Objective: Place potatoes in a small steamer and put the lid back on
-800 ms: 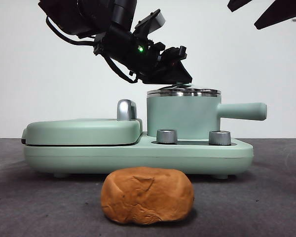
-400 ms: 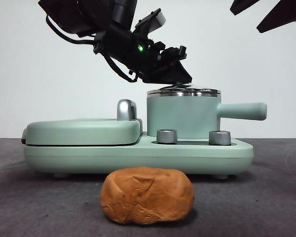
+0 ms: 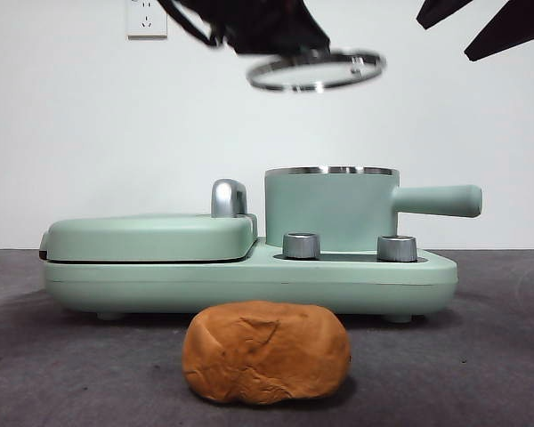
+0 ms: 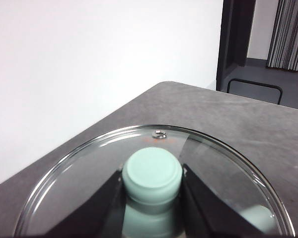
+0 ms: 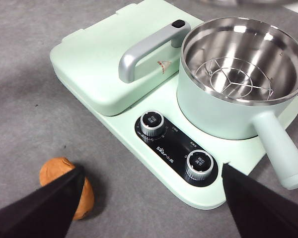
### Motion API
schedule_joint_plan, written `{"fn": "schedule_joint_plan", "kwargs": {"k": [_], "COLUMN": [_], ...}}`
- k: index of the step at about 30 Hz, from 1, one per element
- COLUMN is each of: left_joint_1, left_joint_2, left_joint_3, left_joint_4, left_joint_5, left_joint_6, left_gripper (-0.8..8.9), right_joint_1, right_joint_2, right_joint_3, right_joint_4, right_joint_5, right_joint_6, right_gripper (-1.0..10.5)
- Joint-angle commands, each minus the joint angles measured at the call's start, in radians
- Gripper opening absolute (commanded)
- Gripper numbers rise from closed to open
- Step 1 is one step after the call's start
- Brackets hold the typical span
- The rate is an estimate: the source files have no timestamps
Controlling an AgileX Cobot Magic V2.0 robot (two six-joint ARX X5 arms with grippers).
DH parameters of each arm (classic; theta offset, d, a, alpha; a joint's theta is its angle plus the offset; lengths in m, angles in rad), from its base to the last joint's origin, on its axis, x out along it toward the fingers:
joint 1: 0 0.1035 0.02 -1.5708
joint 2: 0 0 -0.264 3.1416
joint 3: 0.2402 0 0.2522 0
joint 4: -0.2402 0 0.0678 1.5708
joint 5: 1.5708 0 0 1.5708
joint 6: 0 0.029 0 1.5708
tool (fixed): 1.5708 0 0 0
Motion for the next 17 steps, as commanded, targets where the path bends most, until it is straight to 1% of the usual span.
{"fn": "schedule_joint_plan", "kwargs": {"k": [1,6,8,11,14,17], "left_joint_1": [-0.001,0.005,0.005,0.013,0.019,0.022], "left_joint_2": [-0.050,-0.150,-0.182,-0.232,-0.294,-0.357], "left_joint_3": [0.029,0.028,0.025,0.010,-0.031,-0.082], "left_joint_4": [-0.105,-0.354,-0.420,-0.468,-0.490,-0.504], "left_joint_5": [0.000,-0.009,-0.023,-0.027,-0.065,-0.089], "left_joint_6": [-0.005,-0.009,-0.007,-0.008,-0.028,-0.050], "left_gripper": [0.08,0.10,0.11,0.11,0.11,0.11], "right_joint_1": [0.008,0.008,0.008,0.011,0.031,0.055], "right_joint_2": [0.007,0.007,0.007,0.008,0.014,0.031], "right_joint_3": [0.015,0.015,0.015,0.014,0.013,0.013], "right_joint_4": [0.002,-0.027,-0.049,-0.087,-0.112,-0.117], "right_joint_5": [0.003,0.003,0.002,-0.008,-0.027,-0.039], "right_joint_6": [0.010,0.010,0.007,-0.022,-0.096,-0.140], "right_gripper": [4.4,4.4,4.4,4.4,4.4,4.4]}}
